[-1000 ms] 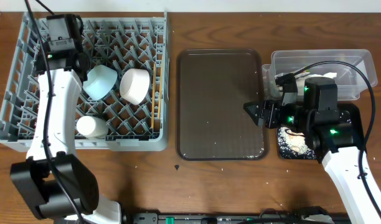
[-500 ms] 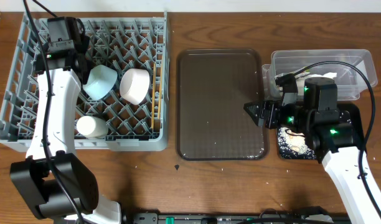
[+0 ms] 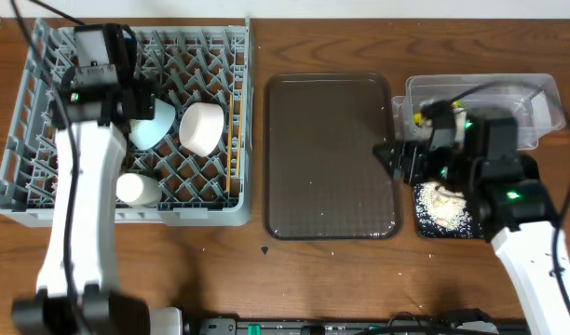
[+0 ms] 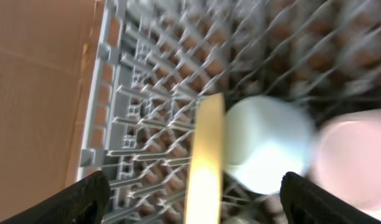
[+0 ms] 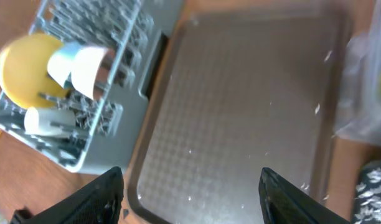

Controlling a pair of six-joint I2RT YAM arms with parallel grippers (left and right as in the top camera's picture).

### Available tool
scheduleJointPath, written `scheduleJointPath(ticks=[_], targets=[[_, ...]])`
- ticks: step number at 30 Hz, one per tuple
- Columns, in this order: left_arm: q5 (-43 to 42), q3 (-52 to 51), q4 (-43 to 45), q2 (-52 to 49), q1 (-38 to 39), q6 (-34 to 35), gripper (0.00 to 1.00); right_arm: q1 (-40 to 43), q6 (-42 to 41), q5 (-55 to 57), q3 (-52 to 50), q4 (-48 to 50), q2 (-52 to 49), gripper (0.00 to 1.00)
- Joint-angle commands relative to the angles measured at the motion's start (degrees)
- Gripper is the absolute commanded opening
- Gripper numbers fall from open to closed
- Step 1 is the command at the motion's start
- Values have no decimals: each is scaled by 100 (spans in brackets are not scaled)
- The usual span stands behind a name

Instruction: Sort waste into correct bins and load items into the dishwasher

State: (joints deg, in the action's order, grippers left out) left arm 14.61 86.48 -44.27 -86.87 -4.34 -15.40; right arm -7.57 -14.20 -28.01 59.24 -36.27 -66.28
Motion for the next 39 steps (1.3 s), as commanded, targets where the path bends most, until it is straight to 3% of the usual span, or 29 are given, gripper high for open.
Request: scheduleJointPath(ticks=[1, 5, 10, 12, 14, 22, 35, 39], targets=[[-839, -26, -173, 682, 181, 933, 91, 63, 142, 210, 734, -291, 146, 67], [-1856, -26, -660, 1622, 337, 1408, 92, 66, 581, 509, 1585, -1025, 160, 66], [-2061, -26, -1327, 2691, 352, 1423, 92, 66, 868, 1432, 2295, -1604, 367, 71], [-2059, -26, -1532, 3056, 352, 1419, 92, 63, 780, 1364, 2343, -1585, 531, 81], [-2061, -26, -1683, 3469, 352, 1419, 92, 63, 601, 1270, 2343, -1609, 732, 99], [-2061, -26, -1683, 4035, 352, 1421, 92, 66, 590, 960, 2343, -1917, 901, 99], [-2061, -28, -1683, 4052, 352, 1421, 93, 66, 702, 981, 2341, -2358, 903, 99], [-2061, -28, -1685, 4052, 352, 1421, 92, 63, 1467, 1084, 2317, -2168, 951, 99]])
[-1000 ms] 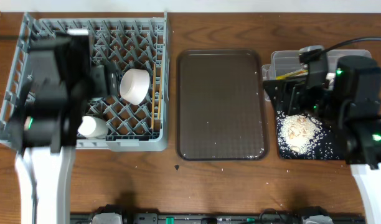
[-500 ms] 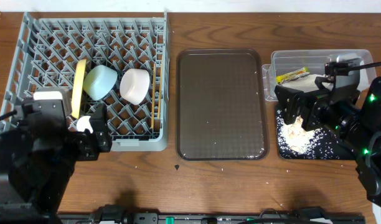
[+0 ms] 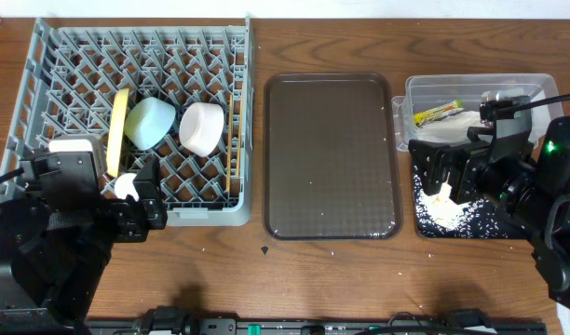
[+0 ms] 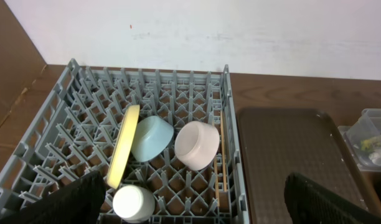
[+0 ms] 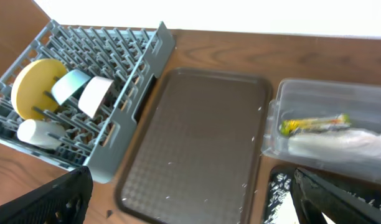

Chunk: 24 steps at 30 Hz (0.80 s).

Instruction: Sort waste into correct bins and load items into the dishwasher

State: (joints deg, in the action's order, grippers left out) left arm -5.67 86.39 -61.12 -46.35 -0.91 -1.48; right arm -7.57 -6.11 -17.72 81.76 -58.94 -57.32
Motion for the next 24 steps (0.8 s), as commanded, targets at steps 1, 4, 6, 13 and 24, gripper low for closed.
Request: scheduleJointPath(ticks=[1, 4, 6, 13, 24], targets=[[-33, -20, 2, 0, 9, 28, 92, 90, 942, 81, 26, 179, 109, 99], [-33, -20, 2, 0, 9, 28, 92, 122, 1635, 96, -396, 702, 444, 99], [-33, -20, 2, 0, 9, 28, 92, 125, 1672, 98, -796, 1187, 684, 99], [-33, -20, 2, 0, 9, 28, 93, 129, 1757, 184, -2850, 2291, 2059, 99], [-33, -17, 2, 0, 9, 28, 93, 129, 1751, 223, -5670, 4201, 4037, 99]])
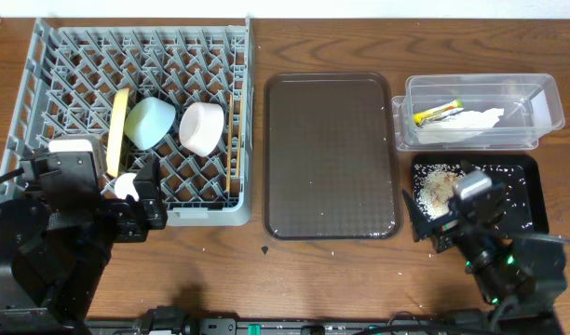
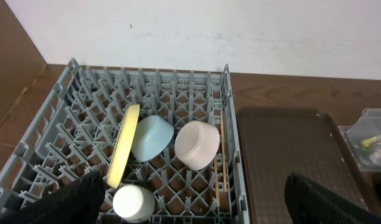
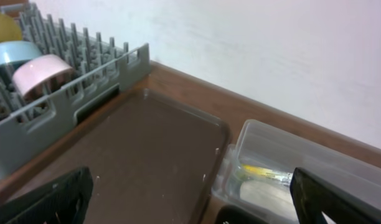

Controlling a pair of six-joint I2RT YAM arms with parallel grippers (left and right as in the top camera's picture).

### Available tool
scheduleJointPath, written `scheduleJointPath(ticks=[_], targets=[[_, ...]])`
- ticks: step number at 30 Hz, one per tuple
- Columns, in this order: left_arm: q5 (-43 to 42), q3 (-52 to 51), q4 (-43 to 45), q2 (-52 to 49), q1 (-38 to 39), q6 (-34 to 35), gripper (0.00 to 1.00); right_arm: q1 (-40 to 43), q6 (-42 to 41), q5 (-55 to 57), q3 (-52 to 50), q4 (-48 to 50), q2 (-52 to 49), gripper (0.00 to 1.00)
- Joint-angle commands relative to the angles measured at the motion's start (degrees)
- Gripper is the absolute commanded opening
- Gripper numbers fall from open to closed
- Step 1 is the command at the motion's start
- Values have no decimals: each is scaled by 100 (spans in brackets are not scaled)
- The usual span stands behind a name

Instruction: Sort waste into correct bins and load items into the dishwasher

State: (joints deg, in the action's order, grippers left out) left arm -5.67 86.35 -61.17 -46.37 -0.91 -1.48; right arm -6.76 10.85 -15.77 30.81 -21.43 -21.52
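Observation:
The grey dish rack (image 1: 247, 112) at the left holds an upright yellow plate (image 1: 117, 130), a light blue bowl (image 1: 150, 122), a pale pink bowl (image 1: 201, 127) and a white cup (image 1: 128, 187). The left wrist view shows the same plate (image 2: 123, 146) and cup (image 2: 133, 202). My left gripper (image 1: 143, 198) is open at the rack's front edge, holding nothing. The clear bin (image 1: 536, 88) holds a yellow wrapper (image 1: 438, 113) and white paper. Food scraps (image 1: 438, 189) lie in the black bin (image 1: 522, 177). My right gripper (image 1: 430, 226) is open at the black bin's front left corner.
A brown tray (image 1: 332, 154) with a few crumbs lies between the rack and the bins; in the right wrist view the tray (image 3: 134, 149) spreads ahead of the fingers. Wooden sticks (image 1: 232, 140) stand along the rack's right side. A white wall bounds the table's far edge.
My right arm has drawn back from over the bins toward the table's front right, leaving both bins uncovered. Its camera now looks low across the tray. The left arm has not moved.
First my left arm reached over the rack, its open gripper close to the yellow plate and blue bowl, while the right gripper hung at the tray's right edge. Then the left arm was back at the front left. Now the right arm is also at the front.

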Motion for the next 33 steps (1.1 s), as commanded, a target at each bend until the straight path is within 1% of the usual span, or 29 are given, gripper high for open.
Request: scheduleJointPath(ticks=[1, 3, 6, 9, 13, 16, 23, 28, 33], targets=[[-33, -15, 7, 2, 9, 28, 93, 48, 55, 28, -787, 691, 601, 99], [-33, -13, 7, 2, 9, 28, 93, 48, 55, 31, -1290, 1217, 931, 99], [-33, -15, 7, 2, 9, 28, 93, 48, 52, 28, -1858, 1705, 1314, 99], [-33, -15, 7, 2, 9, 28, 93, 48, -9, 31, -2284, 1996, 1615, 99], [-33, -13, 7, 2, 9, 28, 93, 48, -9, 24, -2752, 2087, 2090, 99], [-33, -15, 7, 2, 9, 28, 93, 22, -9, 11, -3062, 2472, 2127, 99], [-33, -15, 7, 2, 9, 28, 93, -48, -7, 9, -3051, 2334, 2124, 99], [-33, -13, 7, 2, 9, 28, 93, -48, -7, 9, -3049, 1880, 2124, 99], [-33, -15, 7, 2, 9, 28, 93, -48, -7, 11, -3049, 1851, 2111, 99]])
